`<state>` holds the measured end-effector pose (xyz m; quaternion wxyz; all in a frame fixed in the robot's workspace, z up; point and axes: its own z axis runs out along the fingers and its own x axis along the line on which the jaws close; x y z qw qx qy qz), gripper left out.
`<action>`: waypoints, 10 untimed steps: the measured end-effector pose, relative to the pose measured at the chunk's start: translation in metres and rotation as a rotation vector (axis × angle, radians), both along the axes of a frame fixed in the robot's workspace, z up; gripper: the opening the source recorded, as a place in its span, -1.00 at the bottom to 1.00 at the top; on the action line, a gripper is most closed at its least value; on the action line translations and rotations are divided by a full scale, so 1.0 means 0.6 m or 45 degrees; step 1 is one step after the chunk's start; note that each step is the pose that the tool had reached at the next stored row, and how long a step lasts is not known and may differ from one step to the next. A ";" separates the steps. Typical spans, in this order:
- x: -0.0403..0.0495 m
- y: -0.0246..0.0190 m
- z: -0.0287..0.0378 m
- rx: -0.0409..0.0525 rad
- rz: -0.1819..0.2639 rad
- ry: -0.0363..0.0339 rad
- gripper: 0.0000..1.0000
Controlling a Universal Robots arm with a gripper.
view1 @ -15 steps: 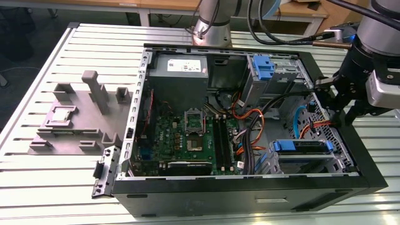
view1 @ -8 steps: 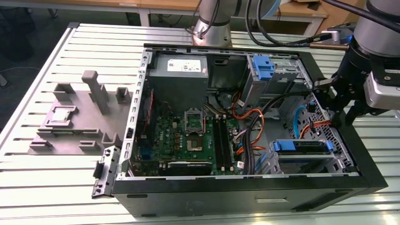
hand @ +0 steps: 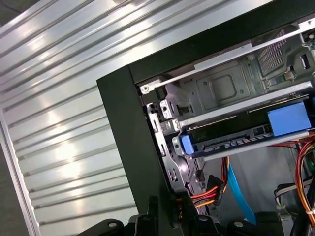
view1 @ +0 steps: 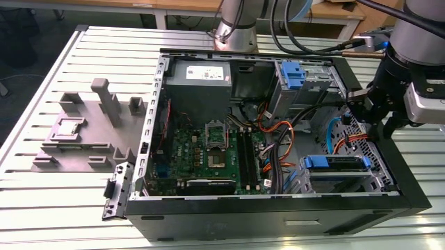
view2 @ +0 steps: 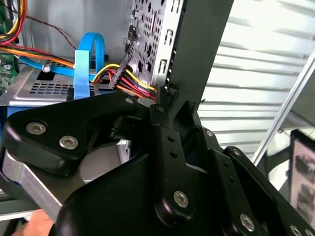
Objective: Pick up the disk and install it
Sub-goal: 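Insert the first disk wire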
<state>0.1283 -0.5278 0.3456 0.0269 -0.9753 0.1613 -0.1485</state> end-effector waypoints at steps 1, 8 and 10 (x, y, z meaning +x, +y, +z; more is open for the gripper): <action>0.000 0.0000 0.000 0.000 0.019 -0.0007 -0.36; -0.005 0.0001 -0.002 -0.030 0.049 -0.0299 -0.36; -0.007 0.0000 -0.002 -0.033 0.049 -0.0366 -0.36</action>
